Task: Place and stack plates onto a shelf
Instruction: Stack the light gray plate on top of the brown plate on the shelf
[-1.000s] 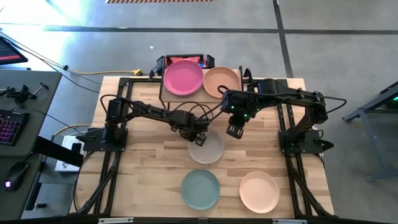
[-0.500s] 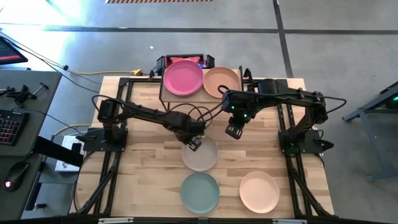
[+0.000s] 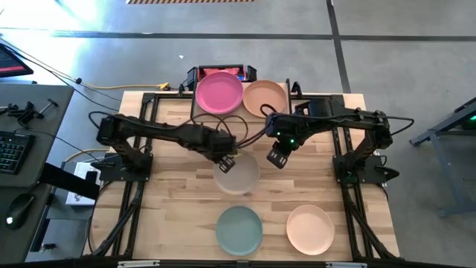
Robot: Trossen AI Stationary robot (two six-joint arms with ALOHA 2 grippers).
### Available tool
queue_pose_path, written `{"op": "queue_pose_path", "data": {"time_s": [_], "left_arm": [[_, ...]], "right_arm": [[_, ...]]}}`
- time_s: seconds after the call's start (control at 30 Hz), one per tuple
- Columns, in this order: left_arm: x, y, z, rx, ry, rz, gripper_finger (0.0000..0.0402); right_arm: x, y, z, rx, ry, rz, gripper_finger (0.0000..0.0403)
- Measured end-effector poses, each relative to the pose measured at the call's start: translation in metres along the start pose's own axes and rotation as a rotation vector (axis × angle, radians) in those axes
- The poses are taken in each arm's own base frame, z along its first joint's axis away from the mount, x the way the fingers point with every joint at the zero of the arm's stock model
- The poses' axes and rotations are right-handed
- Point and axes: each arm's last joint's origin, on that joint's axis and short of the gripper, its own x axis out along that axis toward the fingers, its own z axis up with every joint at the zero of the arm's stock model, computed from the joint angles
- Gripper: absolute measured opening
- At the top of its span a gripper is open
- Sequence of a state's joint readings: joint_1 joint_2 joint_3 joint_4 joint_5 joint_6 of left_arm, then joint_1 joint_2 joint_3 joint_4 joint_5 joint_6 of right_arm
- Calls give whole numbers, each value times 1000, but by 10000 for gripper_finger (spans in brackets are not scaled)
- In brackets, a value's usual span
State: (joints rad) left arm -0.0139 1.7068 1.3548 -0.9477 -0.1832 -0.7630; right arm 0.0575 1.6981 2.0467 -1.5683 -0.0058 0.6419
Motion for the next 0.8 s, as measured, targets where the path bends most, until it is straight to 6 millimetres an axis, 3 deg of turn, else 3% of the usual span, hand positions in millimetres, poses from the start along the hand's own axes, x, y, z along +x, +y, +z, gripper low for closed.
{"op": "queue_pose_path", "data": {"time_s": [0.43, 0.6, 0.8], "left_arm": [[-73, 27, -10, 70, -170, -62, 1], [-84, 32, -12, 93, -194, -79, 1], [-82, 34, -10, 106, -193, -71, 1]], "right_arm": [[33, 11, -11, 15, 17, -128, 83], [37, 18, -6, 65, -57, -93, 114], [42, 23, 8, 143, -184, -60, 130]]}}
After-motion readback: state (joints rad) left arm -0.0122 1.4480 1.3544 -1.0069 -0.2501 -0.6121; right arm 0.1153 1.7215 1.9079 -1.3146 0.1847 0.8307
